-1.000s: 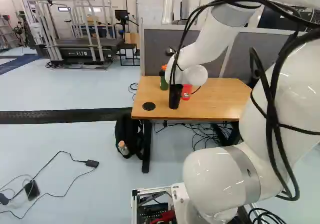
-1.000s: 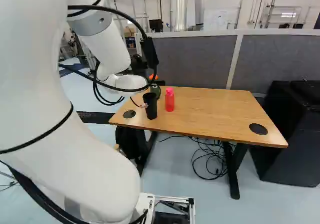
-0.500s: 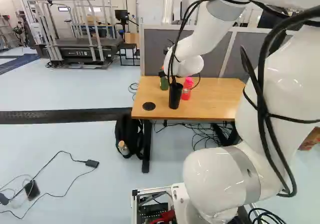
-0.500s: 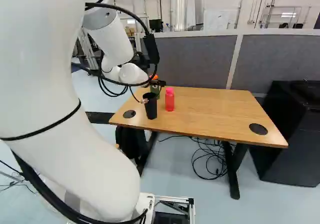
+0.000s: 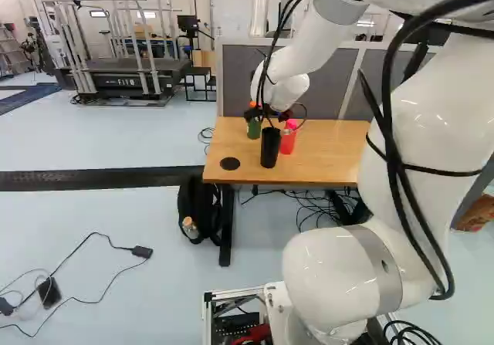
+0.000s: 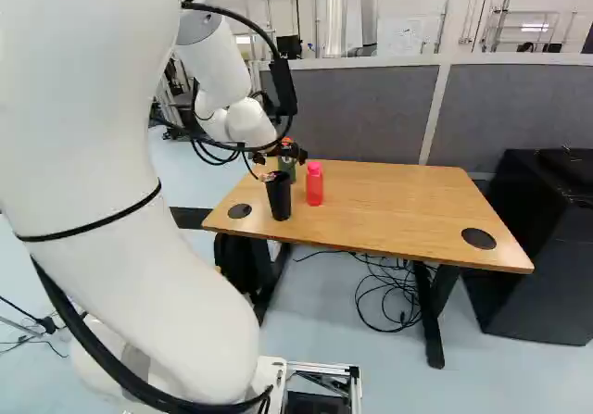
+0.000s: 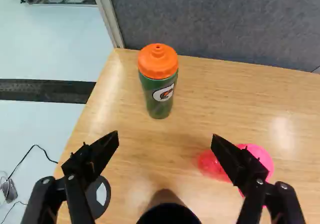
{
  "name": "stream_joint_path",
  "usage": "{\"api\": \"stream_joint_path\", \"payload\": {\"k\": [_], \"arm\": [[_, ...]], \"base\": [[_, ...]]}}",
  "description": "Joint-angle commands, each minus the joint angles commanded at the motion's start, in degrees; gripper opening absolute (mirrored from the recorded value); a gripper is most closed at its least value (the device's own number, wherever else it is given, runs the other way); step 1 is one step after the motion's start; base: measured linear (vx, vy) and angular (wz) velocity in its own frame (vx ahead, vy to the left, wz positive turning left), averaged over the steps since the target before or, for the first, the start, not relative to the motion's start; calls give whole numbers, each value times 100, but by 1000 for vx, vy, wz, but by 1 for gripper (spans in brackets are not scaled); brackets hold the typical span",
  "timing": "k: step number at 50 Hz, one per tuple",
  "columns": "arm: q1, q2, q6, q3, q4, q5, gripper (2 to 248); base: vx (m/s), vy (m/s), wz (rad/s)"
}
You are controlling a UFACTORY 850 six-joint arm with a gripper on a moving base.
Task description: Pick up the green bottle from the table
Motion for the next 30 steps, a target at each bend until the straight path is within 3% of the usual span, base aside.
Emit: {"api": "stream_joint_path", "payload": {"k": [11, 30], "arm": [[6, -239, 0, -326, 0, -423, 247], [29, -749, 0, -906, 0, -658, 247]], "base": [[0, 0, 0], [0, 0, 0]]}}
